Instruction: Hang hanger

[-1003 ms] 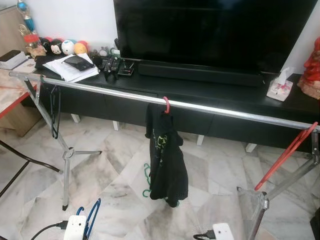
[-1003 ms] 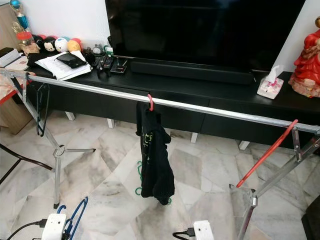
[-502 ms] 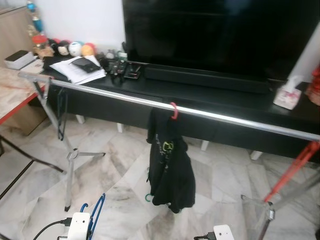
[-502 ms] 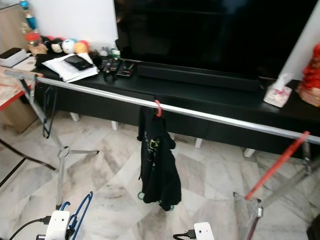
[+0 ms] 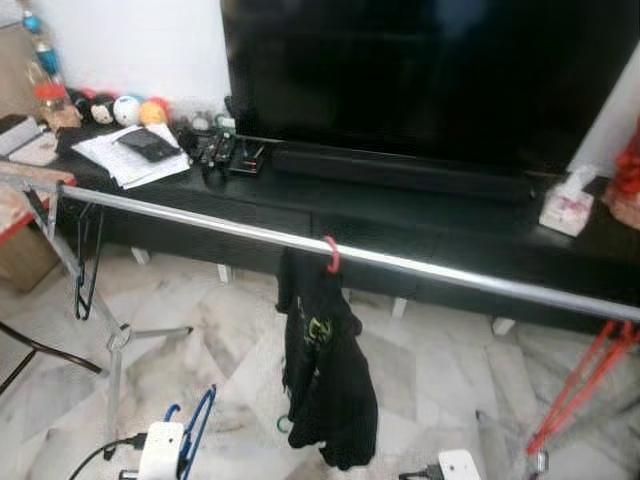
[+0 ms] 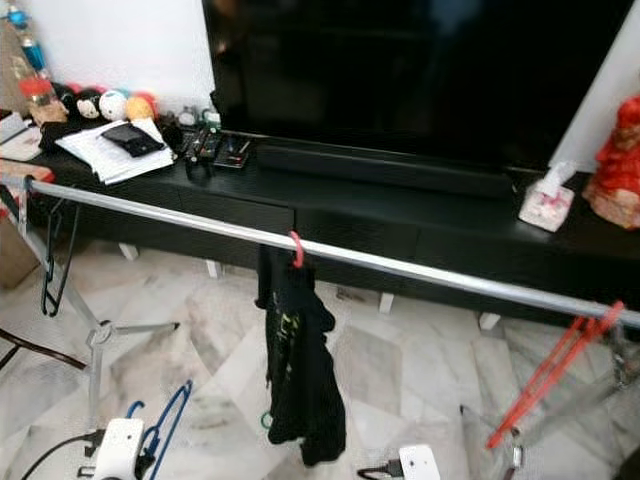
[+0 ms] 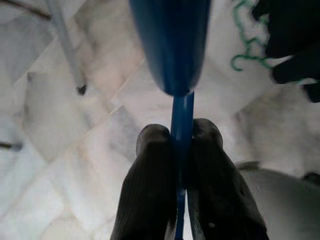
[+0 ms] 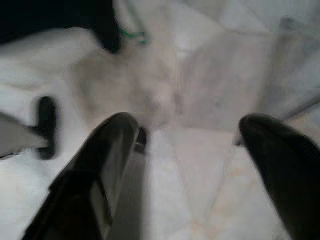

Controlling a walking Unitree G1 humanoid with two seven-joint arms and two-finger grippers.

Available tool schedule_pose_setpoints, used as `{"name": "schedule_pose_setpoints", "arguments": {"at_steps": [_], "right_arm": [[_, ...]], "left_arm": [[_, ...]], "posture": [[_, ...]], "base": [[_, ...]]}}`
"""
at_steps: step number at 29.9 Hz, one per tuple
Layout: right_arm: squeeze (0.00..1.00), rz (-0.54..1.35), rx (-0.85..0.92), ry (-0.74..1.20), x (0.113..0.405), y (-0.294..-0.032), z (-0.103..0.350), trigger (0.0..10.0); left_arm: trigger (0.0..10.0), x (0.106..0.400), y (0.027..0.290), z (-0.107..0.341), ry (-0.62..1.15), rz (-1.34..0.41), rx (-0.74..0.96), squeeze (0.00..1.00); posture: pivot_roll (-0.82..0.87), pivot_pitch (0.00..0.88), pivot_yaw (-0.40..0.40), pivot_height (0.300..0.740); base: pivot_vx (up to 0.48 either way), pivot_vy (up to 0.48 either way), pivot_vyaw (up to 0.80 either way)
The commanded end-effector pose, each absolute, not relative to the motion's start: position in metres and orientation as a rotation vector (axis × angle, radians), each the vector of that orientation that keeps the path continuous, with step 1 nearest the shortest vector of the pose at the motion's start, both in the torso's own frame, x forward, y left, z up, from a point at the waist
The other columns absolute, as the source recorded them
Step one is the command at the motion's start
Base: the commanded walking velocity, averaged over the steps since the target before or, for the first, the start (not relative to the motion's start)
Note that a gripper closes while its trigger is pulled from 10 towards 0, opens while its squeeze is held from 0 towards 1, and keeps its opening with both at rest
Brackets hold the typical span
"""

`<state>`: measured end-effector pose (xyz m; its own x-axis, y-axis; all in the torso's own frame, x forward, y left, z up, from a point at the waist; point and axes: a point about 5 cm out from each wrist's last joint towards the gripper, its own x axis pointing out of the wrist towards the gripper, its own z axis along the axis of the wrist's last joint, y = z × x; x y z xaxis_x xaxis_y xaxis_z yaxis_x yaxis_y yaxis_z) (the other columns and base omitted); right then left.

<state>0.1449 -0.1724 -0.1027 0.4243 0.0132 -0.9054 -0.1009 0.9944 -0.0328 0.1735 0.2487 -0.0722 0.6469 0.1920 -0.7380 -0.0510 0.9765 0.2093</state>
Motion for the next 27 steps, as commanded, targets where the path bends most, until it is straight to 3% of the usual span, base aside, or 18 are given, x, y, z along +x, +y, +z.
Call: {"name": "schedule_pose_setpoints", "arguments": {"at_steps": [1, 10, 27], "right_arm": [[0.0, 0.059, -0.105, 1.14, 0.142, -0.18, -0.103, 10.0], [0.0, 0.063, -0.108, 1.14, 0.143, -0.18, -0.103, 10.0], [0.0, 0.065, -0.11, 1.135, 0.145, -0.181, -0.102, 10.0]], "left_arm": [[10.0, 0.176, 0.242, -0.073, 0.858, 0.136, 0.152, 0.0], [10.0, 0.18, 0.242, -0.072, 0.847, 0.135, 0.169, 0.0], [10.0, 0.194, 0.237, -0.065, 0.791, 0.12, 0.185, 0.0]], "posture": [[0.0, 0.0, -0.047, 0.74], [0.0, 0.0, -0.045, 0.74], [0.0, 0.0, -0.046, 0.74]], "base": [[0.319, 0.0, 0.0], [0.315, 0.0, 0.0], [0.0, 0.0, 0.0]]}}
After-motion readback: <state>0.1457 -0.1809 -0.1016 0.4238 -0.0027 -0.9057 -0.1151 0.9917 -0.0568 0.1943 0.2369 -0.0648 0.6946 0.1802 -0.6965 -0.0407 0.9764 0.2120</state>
